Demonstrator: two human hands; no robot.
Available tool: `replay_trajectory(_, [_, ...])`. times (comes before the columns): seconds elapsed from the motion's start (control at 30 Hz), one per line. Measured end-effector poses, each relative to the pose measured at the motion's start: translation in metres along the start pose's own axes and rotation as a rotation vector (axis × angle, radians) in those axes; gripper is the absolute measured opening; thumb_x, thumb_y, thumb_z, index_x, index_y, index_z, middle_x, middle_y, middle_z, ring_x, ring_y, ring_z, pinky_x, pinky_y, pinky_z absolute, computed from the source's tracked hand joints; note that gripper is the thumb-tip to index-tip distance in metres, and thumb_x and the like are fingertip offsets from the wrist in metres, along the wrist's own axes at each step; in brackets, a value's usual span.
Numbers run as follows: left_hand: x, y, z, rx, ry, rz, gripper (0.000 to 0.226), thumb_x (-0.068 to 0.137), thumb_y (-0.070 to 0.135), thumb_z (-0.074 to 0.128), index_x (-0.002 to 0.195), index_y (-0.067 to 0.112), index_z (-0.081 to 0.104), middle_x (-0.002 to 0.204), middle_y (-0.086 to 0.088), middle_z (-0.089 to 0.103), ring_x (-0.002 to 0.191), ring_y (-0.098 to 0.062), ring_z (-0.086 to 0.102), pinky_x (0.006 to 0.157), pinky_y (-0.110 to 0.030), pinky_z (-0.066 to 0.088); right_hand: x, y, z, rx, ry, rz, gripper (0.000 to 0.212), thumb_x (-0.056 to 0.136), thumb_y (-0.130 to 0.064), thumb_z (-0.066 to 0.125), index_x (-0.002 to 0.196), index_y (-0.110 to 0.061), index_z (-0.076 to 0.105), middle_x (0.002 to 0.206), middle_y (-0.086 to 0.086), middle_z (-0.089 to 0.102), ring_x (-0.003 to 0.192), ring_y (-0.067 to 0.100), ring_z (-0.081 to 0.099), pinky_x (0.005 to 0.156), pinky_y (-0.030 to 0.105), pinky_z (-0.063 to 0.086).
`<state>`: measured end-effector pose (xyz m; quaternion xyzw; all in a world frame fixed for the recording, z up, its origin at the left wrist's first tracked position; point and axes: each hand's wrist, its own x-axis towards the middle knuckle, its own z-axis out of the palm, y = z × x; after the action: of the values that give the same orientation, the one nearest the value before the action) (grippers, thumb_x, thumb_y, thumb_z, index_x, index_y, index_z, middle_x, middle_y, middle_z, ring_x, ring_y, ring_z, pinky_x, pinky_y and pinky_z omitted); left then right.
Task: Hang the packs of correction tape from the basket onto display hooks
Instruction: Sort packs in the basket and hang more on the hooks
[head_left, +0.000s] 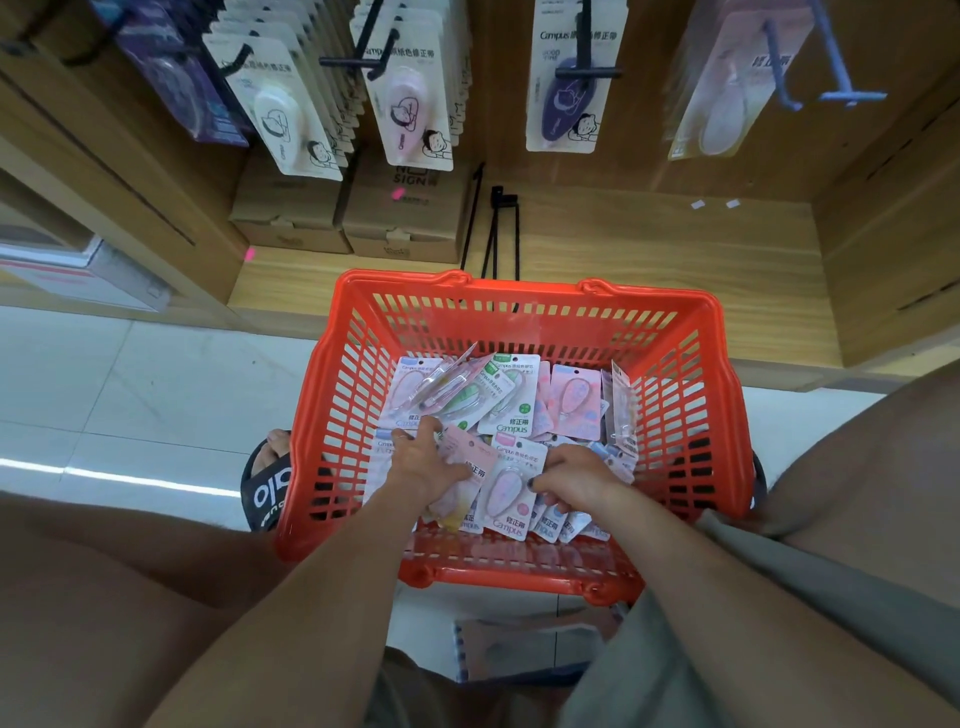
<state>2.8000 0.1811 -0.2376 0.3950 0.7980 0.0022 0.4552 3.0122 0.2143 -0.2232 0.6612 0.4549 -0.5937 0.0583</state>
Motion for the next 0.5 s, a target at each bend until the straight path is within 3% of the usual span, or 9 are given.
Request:
replay_trajectory(0.07, [0.002,-0.001,0.0,0.006,0.002,0.018,0.065,0.083,0.029,0.085,0.131,0.025,0.041,0.134,-0.017,0.035,0.114,-0.037,0.056,0.101,-0.047,0.053,0.001,0.001,0.005,-0.041,-0.039,-0.02,0.013,0.088,-0.004,0.071,0.089,-0.016,0.066,0.076,0.004,0.065,0.066,0.017,0.058,0.055,0.025,0.046])
replay_trajectory(0.23, [0.005,-0.003,0.003,-0.018,0.007,0.024,0.057,0.085,0.028,0.083,0.116,0.02,0.036,0.131,-0.016,0.044,0.103,-0.03,0.056,0.087,-0.039,0.052,0.002,0.003,0.016,-0.126,-0.032,-0.078,0.017,0.085,-0.014,0.076,0.097,-0.023,0.066,0.093,-0.003,0.069,0.079,0.013,0.062,0.066,0.025,0.045])
replay_trajectory(0.33, [0.006,-0.003,0.006,-0.029,-0.003,0.026,0.061,0.086,0.029,0.083,0.118,0.014,0.033,0.124,-0.016,0.061,0.109,-0.032,0.062,0.084,-0.04,0.052,0.002,0.0,0.02,-0.153,-0.028,-0.122,0.016,0.091,-0.014,0.071,0.102,-0.023,0.064,0.095,-0.004,0.068,0.075,0.005,0.058,0.06,0.022,0.041])
replay_trajectory(0.5, [0.005,-0.005,0.003,-0.033,-0.009,-0.052,0.065,0.091,0.036,0.077,0.132,0.003,0.039,0.126,-0.016,0.059,0.12,-0.034,0.06,0.087,-0.038,0.051,-0.001,-0.005,0.013,-0.02,0.031,-0.076,0.012,0.092,-0.012,0.062,0.094,-0.023,0.064,0.089,-0.004,0.068,0.072,0.013,0.064,0.059,0.025,0.043])
